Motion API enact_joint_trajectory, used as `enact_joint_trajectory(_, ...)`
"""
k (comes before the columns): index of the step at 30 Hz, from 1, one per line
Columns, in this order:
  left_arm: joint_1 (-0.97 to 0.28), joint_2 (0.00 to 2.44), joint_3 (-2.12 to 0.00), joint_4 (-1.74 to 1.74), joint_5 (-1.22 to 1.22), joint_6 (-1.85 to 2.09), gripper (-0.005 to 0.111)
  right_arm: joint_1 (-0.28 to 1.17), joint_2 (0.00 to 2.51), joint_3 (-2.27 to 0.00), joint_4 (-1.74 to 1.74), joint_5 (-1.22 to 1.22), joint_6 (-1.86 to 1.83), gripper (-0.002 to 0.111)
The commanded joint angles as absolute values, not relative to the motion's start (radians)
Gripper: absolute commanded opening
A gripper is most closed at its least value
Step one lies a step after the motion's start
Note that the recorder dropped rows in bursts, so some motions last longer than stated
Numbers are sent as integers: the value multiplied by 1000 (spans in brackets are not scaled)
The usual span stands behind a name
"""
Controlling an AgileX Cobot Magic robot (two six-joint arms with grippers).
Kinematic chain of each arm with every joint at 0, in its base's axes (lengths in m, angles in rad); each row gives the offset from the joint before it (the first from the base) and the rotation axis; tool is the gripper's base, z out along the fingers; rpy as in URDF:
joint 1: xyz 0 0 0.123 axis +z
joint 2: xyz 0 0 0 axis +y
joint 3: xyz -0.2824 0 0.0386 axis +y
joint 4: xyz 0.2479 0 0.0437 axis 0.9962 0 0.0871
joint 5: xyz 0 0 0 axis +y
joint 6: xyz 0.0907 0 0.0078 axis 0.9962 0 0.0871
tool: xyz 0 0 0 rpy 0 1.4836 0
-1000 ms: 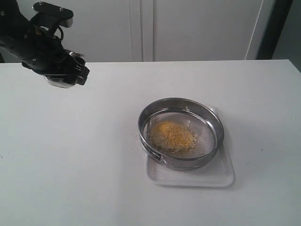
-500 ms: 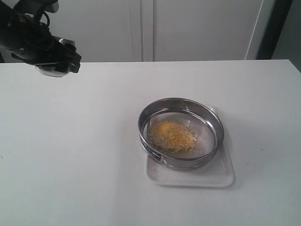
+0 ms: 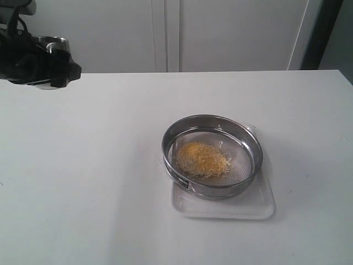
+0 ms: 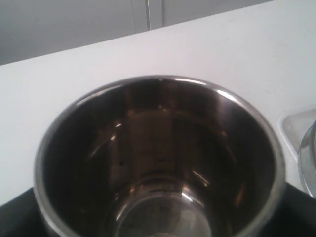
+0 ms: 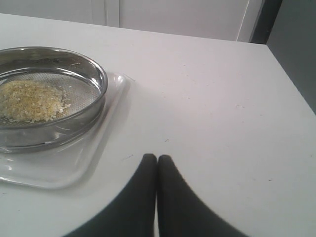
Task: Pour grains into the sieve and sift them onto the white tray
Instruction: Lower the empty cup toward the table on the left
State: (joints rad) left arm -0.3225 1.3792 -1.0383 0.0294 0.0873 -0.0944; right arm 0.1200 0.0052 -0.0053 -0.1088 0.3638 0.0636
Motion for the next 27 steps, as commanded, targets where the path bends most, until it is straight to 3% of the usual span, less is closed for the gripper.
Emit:
enact_joint_trajectory(1, -320, 1324, -943, 19, -69, -101, 0, 121, 0, 0, -105, 350, 65, 0)
enact_joint_trajectory(17, -320, 1268, -565, 19, -582, -160, 0, 121, 0, 0, -105, 350, 65, 0)
enact_joint_trajectory(27, -320, 1437, -534, 22, -829, -161, 0, 121, 0, 0, -105, 350, 65, 0)
